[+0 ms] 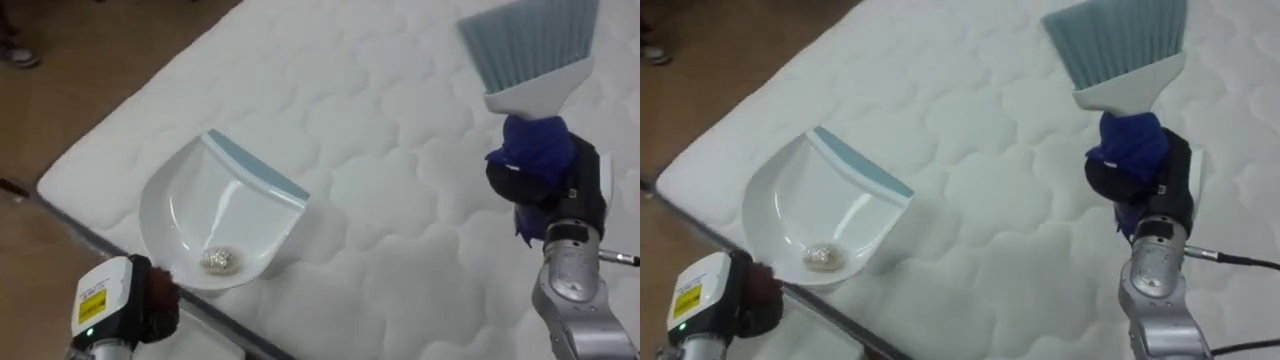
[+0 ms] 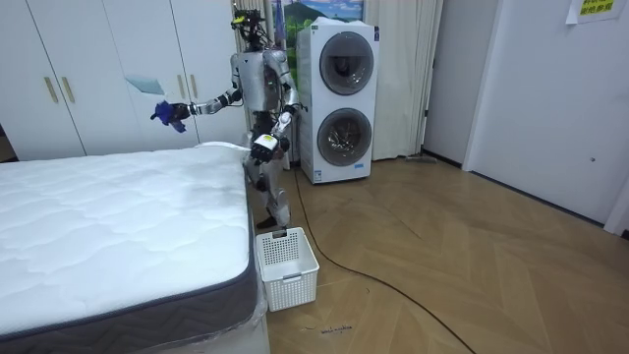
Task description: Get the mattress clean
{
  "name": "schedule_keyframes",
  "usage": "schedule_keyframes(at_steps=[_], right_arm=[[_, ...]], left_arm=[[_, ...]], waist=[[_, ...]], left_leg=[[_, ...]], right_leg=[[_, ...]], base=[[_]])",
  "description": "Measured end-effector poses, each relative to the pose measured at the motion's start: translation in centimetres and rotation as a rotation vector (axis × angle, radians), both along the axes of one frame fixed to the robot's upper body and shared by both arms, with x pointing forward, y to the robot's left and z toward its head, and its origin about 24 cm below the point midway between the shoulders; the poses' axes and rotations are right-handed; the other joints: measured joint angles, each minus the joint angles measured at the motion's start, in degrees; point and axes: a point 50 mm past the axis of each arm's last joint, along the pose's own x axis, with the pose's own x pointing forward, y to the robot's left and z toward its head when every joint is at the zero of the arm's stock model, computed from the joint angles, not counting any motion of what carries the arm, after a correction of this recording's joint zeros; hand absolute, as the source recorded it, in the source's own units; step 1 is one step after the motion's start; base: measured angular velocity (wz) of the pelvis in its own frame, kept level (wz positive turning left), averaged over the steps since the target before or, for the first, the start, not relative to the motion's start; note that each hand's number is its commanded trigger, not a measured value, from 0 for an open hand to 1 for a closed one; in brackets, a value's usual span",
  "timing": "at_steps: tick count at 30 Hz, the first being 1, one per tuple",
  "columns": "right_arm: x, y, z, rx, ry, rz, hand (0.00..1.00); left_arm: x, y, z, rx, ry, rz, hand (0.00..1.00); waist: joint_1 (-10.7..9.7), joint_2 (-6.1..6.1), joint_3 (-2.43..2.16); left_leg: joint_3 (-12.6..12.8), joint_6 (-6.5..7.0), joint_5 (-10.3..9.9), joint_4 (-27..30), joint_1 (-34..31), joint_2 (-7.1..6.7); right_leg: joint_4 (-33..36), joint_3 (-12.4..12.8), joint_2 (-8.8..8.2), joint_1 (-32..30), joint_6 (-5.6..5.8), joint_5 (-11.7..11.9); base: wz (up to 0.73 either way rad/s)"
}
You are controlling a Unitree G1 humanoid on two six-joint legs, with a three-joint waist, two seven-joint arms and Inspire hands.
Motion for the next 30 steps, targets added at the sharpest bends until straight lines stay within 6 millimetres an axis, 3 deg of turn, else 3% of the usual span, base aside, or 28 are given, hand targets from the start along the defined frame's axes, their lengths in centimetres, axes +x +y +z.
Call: schedule_keyframes(at_steps=[2,3,4,5,6,7,8,9,12,16,18,19,20,21,22,23,24,25,26,27,28,29,30], right_arm=[[-0.1,-0.4,0.1,0.002,-0.011,-0.037,0.0],[-0.2,-0.5,0.1,0.002,-0.012,-0.05,0.0],[-0.2,-0.5,0.1,0.002,-0.011,-0.053,0.0],[-0.3,-0.5,0.0,0.01,-0.012,-0.059,0.0],[-0.4,-0.5,0.0,0.015,-0.012,-0.058,0.0],[-0.3,-0.5,0.1,0.018,-0.016,-0.056,0.0],[-0.2,-0.5,0.4,0.023,-0.032,-0.055,0.0],[-0.2,-0.4,0.3,0.027,-0.032,-0.055,0.0],[-0.6,-1.0,0.4,0.022,-0.035,-0.091,0.0],[-0.6,-1.1,0.3,0.023,-0.033,-0.1,0.0],[-0.5,-1.2,0.5,0.02,-0.039,-0.103,0.0],[-0.4,-1.2,0.5,0.019,-0.042,-0.105,0.0],[-0.5,-1.2,0.4,0.019,-0.035,-0.107,0.0],[-0.6,-1.1,-0.3,0.021,-0.006,-0.104,0.0],[-0.8,-1.1,-0.7,0.023,0.012,-0.104,0.0],[-1.2,-1.1,-1.4,0.029,0.044,-0.113,0.0],[-1.5,-1.1,-1.7,0.03,0.059,-0.119,0.0],[-1.6,-1.0,-1.8,0.031,0.065,-0.121,0.0],[-1.7,-1.0,-1.9,0.033,0.067,-0.126,0.0],[-1.6,-1.3,-1.4,0.028,0.04,-0.149,0.0],[-1.5,-1.7,-1.1,0.021,0.029,-0.17,0.0],[-1.5,-1.8,-1.1,0.026,0.027,-0.194,0.0],[-1.5,-1.4,-1.3,0.029,0.038,-0.182,0.0]], left_arm=[[0.5,-0.2,0.2,-0.01,-0.013,-0.003,1.0],[0.5,-0.3,0.1,-0.013,-0.007,-0.006,1.0],[0.4,-0.3,0.0,-0.014,0.0,-0.009,1.0],[0.4,-0.4,-0.1,-0.021,0.016,-0.018,1.0],[0.3,-0.5,-0.2,-0.028,0.03,-0.021,1.0],[0.3,-0.5,-0.3,-0.03,0.035,-0.022,1.0],[0.4,-0.6,-0.3,-0.032,0.037,-0.025,1.0],[0.6,-0.5,-0.2,-0.027,0.039,-0.028,1.0],[0.8,-0.5,-0.1,-0.022,0.035,-0.036,1.0],[0.9,-0.5,0.1,-0.023,0.026,-0.033,1.0],[0.9,-0.5,0.1,-0.025,0.023,-0.034,1.0],[0.9,-0.6,0.1,-0.026,0.023,-0.036,1.0],[0.9,-0.6,0.1,-0.026,0.024,-0.04,1.0],[0.8,-0.5,0.1,-0.024,0.025,-0.037,1.0],[0.8,-0.4,0.1,-0.022,0.025,-0.037,1.0],[0.8,-0.2,0.2,-0.015,0.025,-0.037,1.0],[0.7,-0.1,0.1,-0.01,0.031,-0.035,1.0],[0.6,0.0,0.0,-0.009,0.04,-0.032,1.0],[0.4,0.1,-0.4,-0.008,0.06,-0.029,1.0],[1.1,0.3,0.0,-0.001,0.041,-0.058,1.0],[1.5,0.3,0.3,0.002,0.03,-0.078,1.0],[2.0,0.3,0.3,0.004,0.042,-0.095,1.0],[1.6,0.4,-0.1,0.01,0.073,-0.092,1.0]], waist=[[-0.8,-0.11,0.16],[-1.24,-0.3,0.29],[-1.6,-0.4,0.29],[-1.88,-0.6,0.37],[-0.96,-0.57,0.33],[-0.41,-0.36,0.31],[0.01,0.3,0.53],[-0.91,-0.16,0.34],[-1.85,-0.02,0.22],[-0.87,0.89,-0.06],[0.03,1.02,-0.1],[0.12,1.05,-0.07],[0.11,1.27,0.03],[0.12,1.44,0.04],[0.07,1.53,0.08],[-0.51,2.0,0.16],[-1.59,2.34,0.37],[-2.32,2.66,0.64],[-5.88,0.41,0.14],[-7.28,0.37,0.52],[-6.87,1.07,0.6],[-5.98,0.5,0.53],[-6.14,-0.07,0.54]], left_leg=[[11.39,2.09,1.37,0.05,-1.53,2.45],[13.45,2.45,2.02,0.11,-2.34,2.84],[13.51,1.76,2.03,0.31,-2.77,2.75],[14.25,0.44,0.47,4.5,-3.91,3.94],[14.06,-0.65,-3.21,10.54,-4.19,6.92],[13.57,-1.89,-4.92,12.26,-4.19,8.16],[11.29,-0.78,-6.84,12.14,-4.89,7.52],[9.02,1.15,-6.03,10.78,-5.35,5.3],[7.2,3.12,-4.58,7.96,-4.92,1.35],[5.52,4.38,-4.69,7.58,-4.38,-1.15],[5.13,5.52,-4.79,7.41,-4.56,-3.17],[4.86,5.95,-4.88,7.42,-4.68,-3.77],[3.23,6.7,-5.1,7.45,-4.72,-5.01],[0.45,7.44,-4.95,7.39,-4.64,-5.86],[-1.43,7.64,-4.75,7.25,-4.51,-6.32],[-5.14,7.29,-4.21,6.97,-4.3,-6.51],[-9.92,5.21,-2.12,4.91,-3.41,-7.5],[-12.7,3.17,-0.57,2.52,-2.46,-8.5],[-15.39,-2.17,1.87,-1.4,-0.87,-9.45],[-8.47,1.07,-3.59,9.48,-4.3,-3.02],[-8.56,-1.8,-8.98,13.01,-6.05,-1.09],[-11.22,2.94,-10.0,15.91,-7.89,-2.88],[-12.94,3.61,-9.07,14.84,-7.89,-4.03]], right_leg=[[0.54,-4.72,-0.83,-0.57,-0.11,-0.86],[1.46,-8.01,-1.68,-1.06,-0.4,-1.71],[1.69,-9.87,-2.16,-0.95,-0.06,-1.95],[2.56,-14.28,-3.4,-0.31,0.58,-2.29],[4.25,-17.59,-4.51,0.45,1.42,-2.77],[5.63,-18.6,-5.14,0.67,1.92,-3.08],[8.28,-18.67,-5.81,0.58,2.08,-3.35],[9.02,-17.43,-5.94,-0.38,2.09,-3.51],[9.97,-11.36,-7.02,-2.34,2.44,-3.3],[15.28,-7.17,-9.67,-3.37,2.52,-3.37],[23.5,-4.07,-13.46,-6.89,2.35,-3.3],[25.41,-2.53,-14.22,-8.0,2.04,-3.12],[29.0,0.67,-14.73,-10.23,0.6,-2.65],[32.5,3.78,-12.93,-11.82,-0.52,-3.3],[33.2,5.36,-11.39,-12.52,-0.95,-3.88],[32.4,7.11,-6.99,-13.39,-1.38,-4.52],[28.02,8.52,-2.49,-14.27,-1.5,-4.88],[24.66,9.3,-0.58,-14.56,-1.82,-4.79],[16.49,10.69,1.0,-15.15,-3.08,-3.92],[15.44,11.8,0.63,-17.27,-0.88,-3.66],[15.92,12.89,0.07,-18.75,0.88,-3.74],[17.4,15.19,1.01,-20.38,2.2,-3.55],[15.96,16.02,1.28,-20.16,1.22,-2.73]], base=[[1.48],[1.22],[1.03],[0.68],[0.43],[0.04],[0.3],[0.48],[0.61],[0.36],[0.16],[0.19],[0.14],[0.12],[0.23],[0.44],[0.55],[0.96],[1.32],[1.28],[0.82],[0.49],[0.55]])
